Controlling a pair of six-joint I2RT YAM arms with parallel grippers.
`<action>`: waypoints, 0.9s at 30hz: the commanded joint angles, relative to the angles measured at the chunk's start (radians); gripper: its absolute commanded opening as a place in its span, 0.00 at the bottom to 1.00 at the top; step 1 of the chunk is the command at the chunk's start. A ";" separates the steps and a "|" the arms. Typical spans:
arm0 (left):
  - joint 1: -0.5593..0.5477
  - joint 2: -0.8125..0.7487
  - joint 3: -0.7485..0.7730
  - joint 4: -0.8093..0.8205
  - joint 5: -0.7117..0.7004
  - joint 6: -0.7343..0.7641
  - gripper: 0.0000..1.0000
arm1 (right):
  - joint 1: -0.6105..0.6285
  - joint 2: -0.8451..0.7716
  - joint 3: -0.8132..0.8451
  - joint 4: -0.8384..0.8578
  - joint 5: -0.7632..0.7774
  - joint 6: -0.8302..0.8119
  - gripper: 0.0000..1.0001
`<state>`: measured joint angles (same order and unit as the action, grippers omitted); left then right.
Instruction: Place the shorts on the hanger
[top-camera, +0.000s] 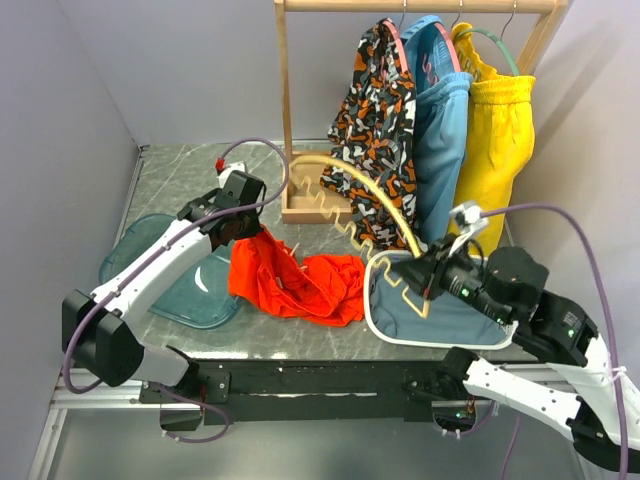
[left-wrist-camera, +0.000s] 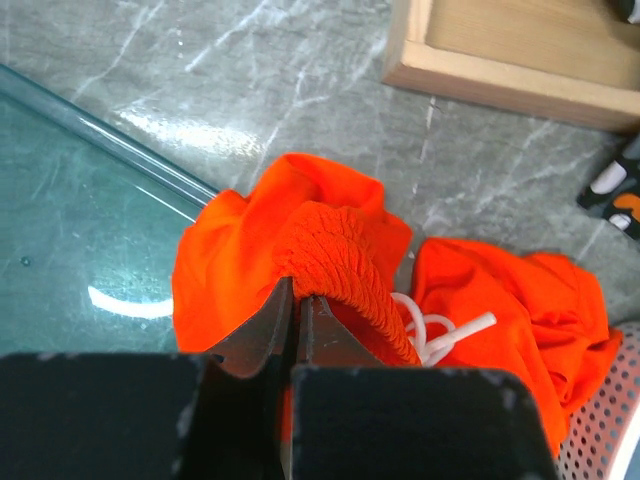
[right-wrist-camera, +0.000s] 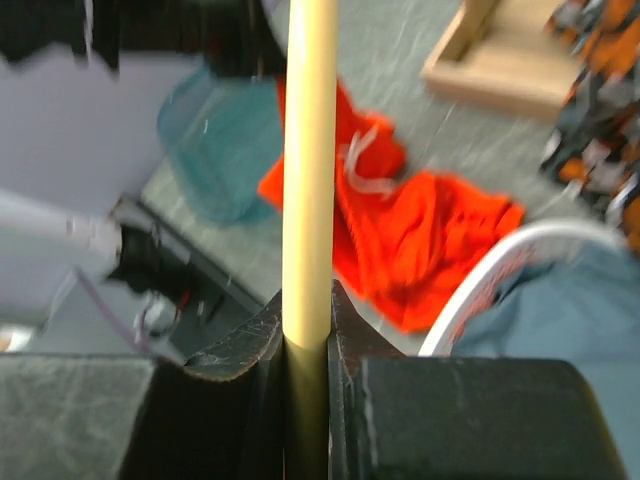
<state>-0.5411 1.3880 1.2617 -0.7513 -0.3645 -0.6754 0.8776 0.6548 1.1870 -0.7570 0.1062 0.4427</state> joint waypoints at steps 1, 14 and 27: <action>0.023 0.006 0.051 0.009 -0.016 0.023 0.01 | 0.009 -0.029 -0.082 -0.021 -0.158 0.036 0.00; 0.023 0.029 0.071 -0.011 -0.031 0.063 0.01 | 0.009 -0.027 -0.106 -0.034 -0.232 -0.009 0.00; 0.024 0.039 0.077 -0.010 -0.034 0.080 0.01 | 0.011 0.022 -0.066 -0.042 -0.270 -0.038 0.00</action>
<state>-0.5205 1.4239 1.2907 -0.7757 -0.3660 -0.6182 0.8814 0.6506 1.0897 -0.8642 -0.1299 0.4274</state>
